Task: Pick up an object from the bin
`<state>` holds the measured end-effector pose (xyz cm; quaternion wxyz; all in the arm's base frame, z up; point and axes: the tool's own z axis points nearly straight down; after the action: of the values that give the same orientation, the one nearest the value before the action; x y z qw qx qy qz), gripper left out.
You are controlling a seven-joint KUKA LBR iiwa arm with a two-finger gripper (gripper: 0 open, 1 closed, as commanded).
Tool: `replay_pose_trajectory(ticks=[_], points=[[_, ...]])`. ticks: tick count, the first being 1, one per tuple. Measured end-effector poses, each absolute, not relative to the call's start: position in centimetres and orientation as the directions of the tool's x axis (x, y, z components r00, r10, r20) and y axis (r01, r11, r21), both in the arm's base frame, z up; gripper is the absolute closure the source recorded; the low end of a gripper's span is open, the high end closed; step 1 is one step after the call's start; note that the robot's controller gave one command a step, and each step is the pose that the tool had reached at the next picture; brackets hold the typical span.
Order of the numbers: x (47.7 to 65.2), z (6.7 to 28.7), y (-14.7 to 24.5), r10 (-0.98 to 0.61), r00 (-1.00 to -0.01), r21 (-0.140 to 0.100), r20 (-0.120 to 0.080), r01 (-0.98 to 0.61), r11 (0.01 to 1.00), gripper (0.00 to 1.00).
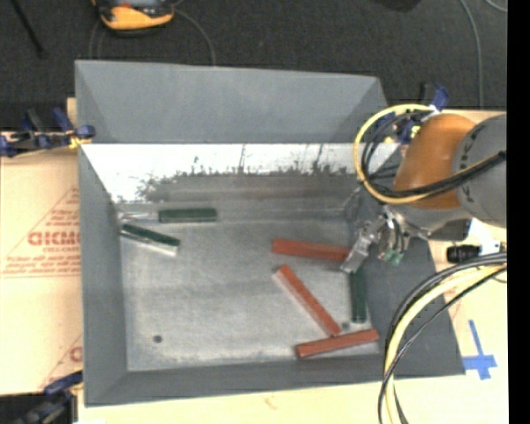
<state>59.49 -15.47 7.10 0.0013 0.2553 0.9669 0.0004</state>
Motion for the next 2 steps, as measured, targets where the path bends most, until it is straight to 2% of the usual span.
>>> replay_pose_trajectory(ticks=[1, 2], points=[[59.5, 7.1, -15.5, 0.493, -0.87, 0.001, -0.002, 0.493, 0.87, 1.0], [61.2, 12.6, -15.1, 0.492, -0.871, 0.0, 0.001, 0.492, 0.871, 1.0]])
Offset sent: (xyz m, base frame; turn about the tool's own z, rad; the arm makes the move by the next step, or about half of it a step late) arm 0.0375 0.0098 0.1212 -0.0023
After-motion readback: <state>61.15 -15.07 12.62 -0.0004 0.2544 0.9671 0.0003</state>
